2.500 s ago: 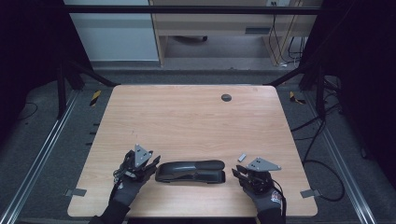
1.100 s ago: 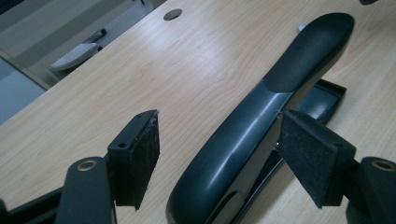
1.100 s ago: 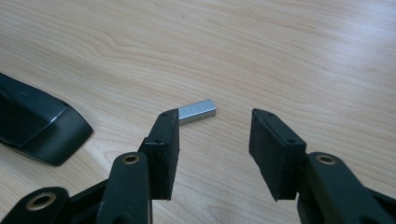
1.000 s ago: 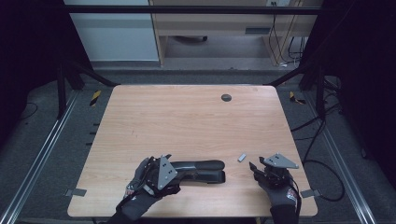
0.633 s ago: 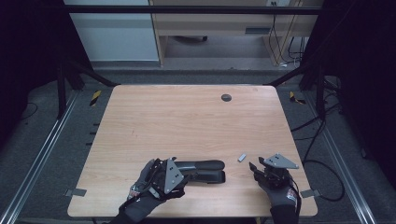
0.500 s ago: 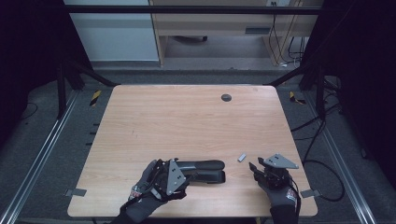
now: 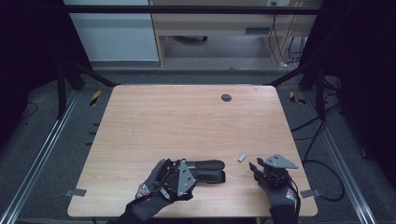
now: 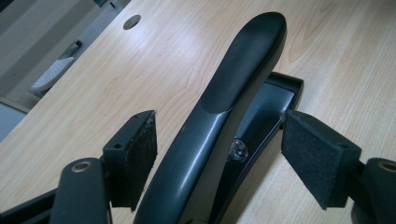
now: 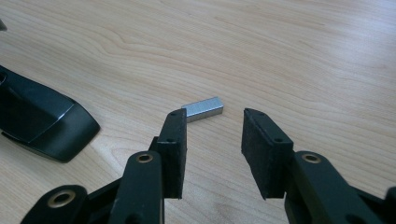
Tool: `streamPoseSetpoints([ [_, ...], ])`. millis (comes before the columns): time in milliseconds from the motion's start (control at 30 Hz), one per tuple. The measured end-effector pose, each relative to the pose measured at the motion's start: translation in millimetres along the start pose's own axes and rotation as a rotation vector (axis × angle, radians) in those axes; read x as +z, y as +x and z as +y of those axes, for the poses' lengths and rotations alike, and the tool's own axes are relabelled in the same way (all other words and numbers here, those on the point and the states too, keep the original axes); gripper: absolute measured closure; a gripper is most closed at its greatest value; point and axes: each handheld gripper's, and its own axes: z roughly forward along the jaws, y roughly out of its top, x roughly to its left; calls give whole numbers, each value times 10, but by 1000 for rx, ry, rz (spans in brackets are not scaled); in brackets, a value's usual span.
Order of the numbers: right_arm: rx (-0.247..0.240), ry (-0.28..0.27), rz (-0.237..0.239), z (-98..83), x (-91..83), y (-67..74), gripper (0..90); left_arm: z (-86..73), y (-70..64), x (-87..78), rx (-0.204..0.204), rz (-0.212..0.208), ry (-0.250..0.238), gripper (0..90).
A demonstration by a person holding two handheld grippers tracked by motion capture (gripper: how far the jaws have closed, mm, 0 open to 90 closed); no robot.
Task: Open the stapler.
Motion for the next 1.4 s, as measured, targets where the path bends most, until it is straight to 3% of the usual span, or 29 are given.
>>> streamPoseSetpoints([
  [533, 1, 4, 1, -1, 5, 5, 620, 166, -99, 98, 98, 1, 33, 255],
  [1400, 0, 8, 3, -3, 12, 13, 634, 213, -205, 323, 172, 36, 94, 246],
])
